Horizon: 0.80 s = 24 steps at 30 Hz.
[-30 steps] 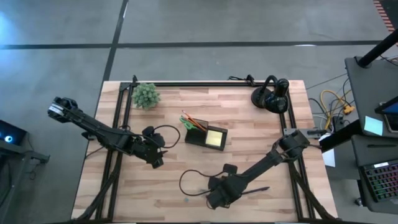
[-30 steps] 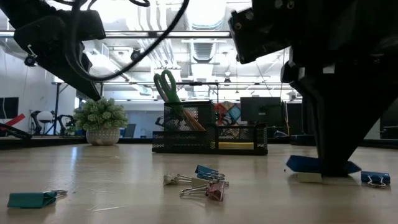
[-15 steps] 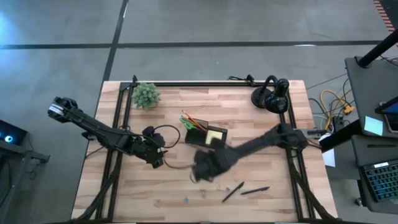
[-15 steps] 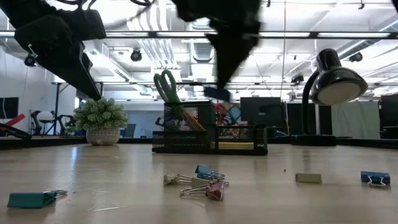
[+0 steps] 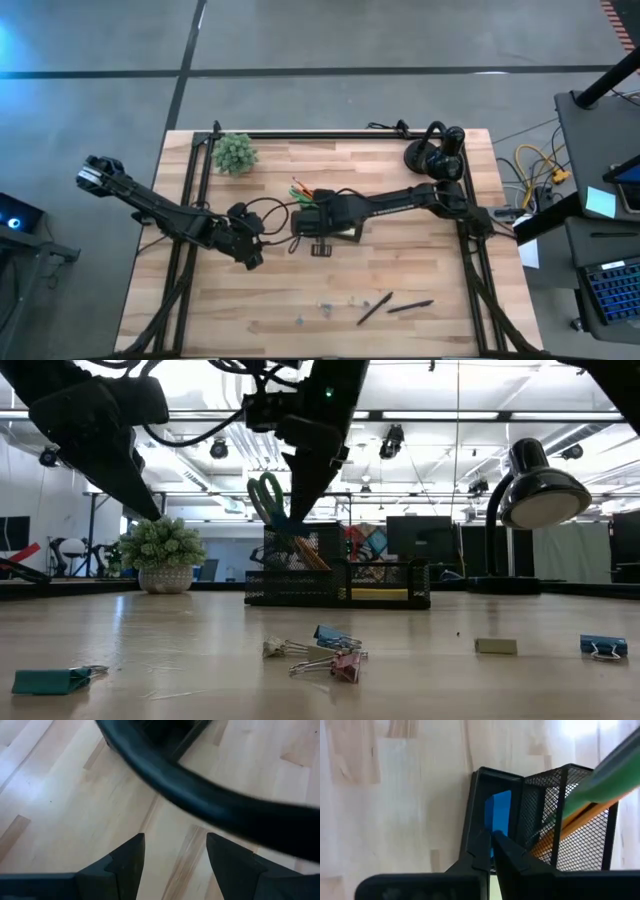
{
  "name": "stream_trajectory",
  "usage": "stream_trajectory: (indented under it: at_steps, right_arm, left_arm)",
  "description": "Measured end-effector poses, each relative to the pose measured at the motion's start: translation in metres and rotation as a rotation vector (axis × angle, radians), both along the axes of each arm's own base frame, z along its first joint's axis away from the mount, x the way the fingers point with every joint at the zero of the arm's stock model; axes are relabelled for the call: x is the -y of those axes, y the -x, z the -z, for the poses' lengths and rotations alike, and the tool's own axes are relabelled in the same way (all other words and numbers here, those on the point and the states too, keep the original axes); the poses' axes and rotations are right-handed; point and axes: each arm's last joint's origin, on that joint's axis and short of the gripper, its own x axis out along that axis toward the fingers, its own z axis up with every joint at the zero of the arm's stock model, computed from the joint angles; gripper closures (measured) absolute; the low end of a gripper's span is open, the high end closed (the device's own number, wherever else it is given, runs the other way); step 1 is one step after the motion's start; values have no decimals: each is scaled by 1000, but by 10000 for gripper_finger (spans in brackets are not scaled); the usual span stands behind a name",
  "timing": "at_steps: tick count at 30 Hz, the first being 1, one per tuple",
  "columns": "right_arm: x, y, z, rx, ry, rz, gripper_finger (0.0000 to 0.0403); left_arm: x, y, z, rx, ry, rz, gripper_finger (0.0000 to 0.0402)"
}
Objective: Pick and place office supplies into organizer
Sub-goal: Put the blue eraser into the black desk organizer
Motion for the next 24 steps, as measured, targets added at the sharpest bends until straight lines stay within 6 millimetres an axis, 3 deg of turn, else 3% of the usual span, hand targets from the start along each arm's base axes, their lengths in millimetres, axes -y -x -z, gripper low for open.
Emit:
stream_trajectory:
  at_steps: [9, 15, 24]
  right_arm:
    - [12, -5, 12, 36, -54, 2, 395]
    - [17, -6, 26, 63, -75, 49, 394]
    - [19, 0, 42, 26, -13, 58, 394]
  left_arm:
    - [-1, 3, 0, -19, -4, -6, 203]
    - [-12, 24, 1, -124, -34, -125, 203]
    - [-21, 43, -16, -1, 22, -150, 203]
